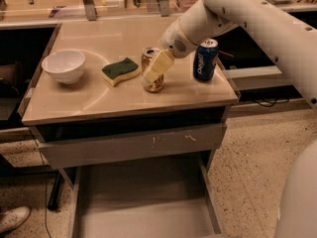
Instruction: Place orange can into middle drawer
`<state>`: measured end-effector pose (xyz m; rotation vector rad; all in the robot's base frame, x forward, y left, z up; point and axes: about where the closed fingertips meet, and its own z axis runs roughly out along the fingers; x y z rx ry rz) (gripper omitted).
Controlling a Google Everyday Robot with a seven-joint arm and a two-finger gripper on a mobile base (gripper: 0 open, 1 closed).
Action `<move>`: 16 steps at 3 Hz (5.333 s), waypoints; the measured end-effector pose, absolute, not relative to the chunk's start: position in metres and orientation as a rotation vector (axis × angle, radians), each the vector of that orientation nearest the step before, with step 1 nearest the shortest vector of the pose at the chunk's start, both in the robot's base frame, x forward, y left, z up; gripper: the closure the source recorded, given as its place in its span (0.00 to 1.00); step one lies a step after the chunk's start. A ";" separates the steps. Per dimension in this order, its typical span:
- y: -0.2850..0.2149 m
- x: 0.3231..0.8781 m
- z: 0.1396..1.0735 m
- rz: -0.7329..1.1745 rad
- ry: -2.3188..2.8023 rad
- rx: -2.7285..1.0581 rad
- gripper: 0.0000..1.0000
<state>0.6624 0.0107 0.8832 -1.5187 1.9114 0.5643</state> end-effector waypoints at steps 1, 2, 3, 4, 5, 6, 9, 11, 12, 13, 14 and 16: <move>0.011 0.662 0.883 0.564 1.911 -1.519 0.17; 0.011 0.662 0.883 0.564 1.911 -1.519 0.40; 0.011 0.662 0.883 0.565 1.911 -1.519 0.64; 0.011 0.662 0.883 0.565 1.911 -1.520 0.87; 0.002 0.638 0.893 0.538 1.912 -1.516 1.00; -0.013 0.593 0.907 0.502 1.954 -1.449 1.00; -0.045 0.494 0.911 0.502 2.080 -1.290 1.00; -0.028 0.461 0.881 0.586 2.095 -1.184 1.00; -0.009 0.447 0.817 0.628 2.133 -1.106 1.00; 0.008 0.439 0.744 0.681 2.189 -1.048 1.00; 0.008 0.439 0.745 0.682 2.189 -1.049 1.00; 0.027 0.439 0.679 0.737 2.229 -0.888 1.00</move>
Offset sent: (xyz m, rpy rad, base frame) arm 0.0000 0.0000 0.0000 0.0000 0.0000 0.0001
